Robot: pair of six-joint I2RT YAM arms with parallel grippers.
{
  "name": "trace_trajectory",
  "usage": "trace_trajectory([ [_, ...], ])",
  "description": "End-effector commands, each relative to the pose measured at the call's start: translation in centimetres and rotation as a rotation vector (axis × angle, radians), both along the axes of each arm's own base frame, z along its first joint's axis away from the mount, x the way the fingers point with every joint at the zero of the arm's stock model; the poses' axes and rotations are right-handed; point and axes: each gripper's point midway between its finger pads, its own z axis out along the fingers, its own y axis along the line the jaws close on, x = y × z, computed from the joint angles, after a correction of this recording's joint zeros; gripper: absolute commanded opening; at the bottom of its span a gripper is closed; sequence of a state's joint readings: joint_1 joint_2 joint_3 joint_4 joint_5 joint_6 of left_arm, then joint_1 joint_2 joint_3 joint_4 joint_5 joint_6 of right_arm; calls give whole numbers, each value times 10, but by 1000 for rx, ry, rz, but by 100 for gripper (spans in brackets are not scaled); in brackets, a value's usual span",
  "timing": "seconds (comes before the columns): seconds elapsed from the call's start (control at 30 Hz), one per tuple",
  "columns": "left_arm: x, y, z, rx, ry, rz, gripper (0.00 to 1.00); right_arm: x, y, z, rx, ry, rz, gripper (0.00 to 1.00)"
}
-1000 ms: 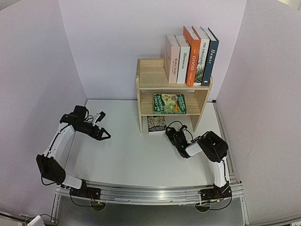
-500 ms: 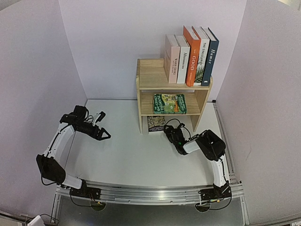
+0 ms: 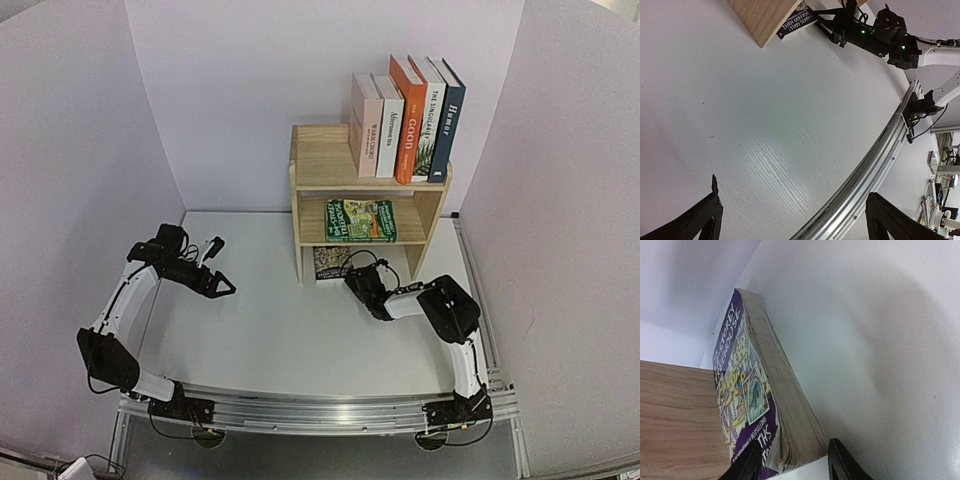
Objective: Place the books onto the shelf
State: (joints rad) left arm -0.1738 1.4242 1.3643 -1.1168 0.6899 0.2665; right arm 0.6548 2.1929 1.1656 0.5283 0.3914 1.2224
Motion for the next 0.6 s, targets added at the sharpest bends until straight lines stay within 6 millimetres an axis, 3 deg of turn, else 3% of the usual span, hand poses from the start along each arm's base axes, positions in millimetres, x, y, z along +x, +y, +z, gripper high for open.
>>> trace_trajectory([
  [0.0,0,-3,17,-29,-62,-22,99,-18,-9,-35,-109,131,8,38],
  [0.07,0,-3,16,-28,-60,-22,100,-18,-9,-36,-110,137,11,29],
  [0.2,1,-2,16,-26,-62,-23,99,-19,-8,-35,-116,138,19,2],
  [0.4,0,-1,15,-11,-71,-24,99,-33,-11,-26,-163,136,100,0],
  [0.57,-1,0,12,-1,-95,-39,98,-75,-9,-19,-241,181,333,0],
])
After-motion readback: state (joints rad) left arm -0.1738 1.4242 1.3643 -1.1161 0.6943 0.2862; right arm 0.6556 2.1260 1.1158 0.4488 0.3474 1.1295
